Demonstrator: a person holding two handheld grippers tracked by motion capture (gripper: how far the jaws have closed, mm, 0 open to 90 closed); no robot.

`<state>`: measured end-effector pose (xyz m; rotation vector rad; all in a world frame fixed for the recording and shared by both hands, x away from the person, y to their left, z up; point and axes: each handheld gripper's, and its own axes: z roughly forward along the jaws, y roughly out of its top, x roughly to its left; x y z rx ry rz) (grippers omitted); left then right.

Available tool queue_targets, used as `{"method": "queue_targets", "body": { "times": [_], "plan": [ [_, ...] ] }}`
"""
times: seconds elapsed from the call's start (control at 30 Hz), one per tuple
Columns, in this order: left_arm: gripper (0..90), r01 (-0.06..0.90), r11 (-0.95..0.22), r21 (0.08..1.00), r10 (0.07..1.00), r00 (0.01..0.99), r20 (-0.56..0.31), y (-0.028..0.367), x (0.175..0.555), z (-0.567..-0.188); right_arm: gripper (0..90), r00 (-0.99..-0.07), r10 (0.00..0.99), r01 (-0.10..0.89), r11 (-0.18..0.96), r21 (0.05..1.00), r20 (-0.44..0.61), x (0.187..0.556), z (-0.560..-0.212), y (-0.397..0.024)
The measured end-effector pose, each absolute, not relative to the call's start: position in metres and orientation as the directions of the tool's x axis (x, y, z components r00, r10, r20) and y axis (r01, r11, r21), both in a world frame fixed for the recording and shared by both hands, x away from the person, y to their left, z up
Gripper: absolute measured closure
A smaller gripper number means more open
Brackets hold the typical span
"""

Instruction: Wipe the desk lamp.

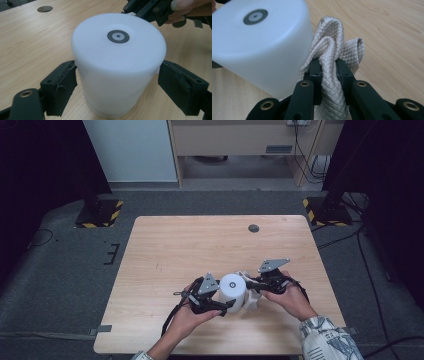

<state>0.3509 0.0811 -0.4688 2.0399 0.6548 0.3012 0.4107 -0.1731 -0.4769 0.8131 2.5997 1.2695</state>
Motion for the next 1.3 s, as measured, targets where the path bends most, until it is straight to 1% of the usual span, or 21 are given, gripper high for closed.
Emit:
{"method": "queue_targets", "body": {
  "times": [0.43, 0.63, 0.97, 1.3],
  "plan": [
    [14.8, 0.330, -0.420, 0.846, 0.560, 0.827, -0.045, 0.081, 0.351, -0.468, 78.7, -0.841, 0.527, 0.432, 0.521, 0.736, 0.121, 0.413, -0.493, -0.171],
    [14.7, 0.329, -0.420, 0.846, 0.560, 0.827, -0.044, 0.081, 0.351, -0.468, 78.7, -0.843, 0.525, 0.422, 0.514, 0.747, 0.115, 0.410, -0.488, -0.172],
    [14.7, 0.328, -0.423, 0.845, 0.560, 0.828, -0.041, 0.081, 0.351, -0.468, 78.8, -0.850, 0.516, 0.387, 0.476, 0.790, 0.106, 0.407, -0.467, -0.177],
    [14.6, 0.329, -0.422, 0.845, 0.560, 0.827, -0.042, 0.081, 0.351, -0.468, 78.8, -0.853, 0.509, 0.400, 0.492, 0.773, 0.117, 0.411, -0.475, -0.174]
  ]
}}
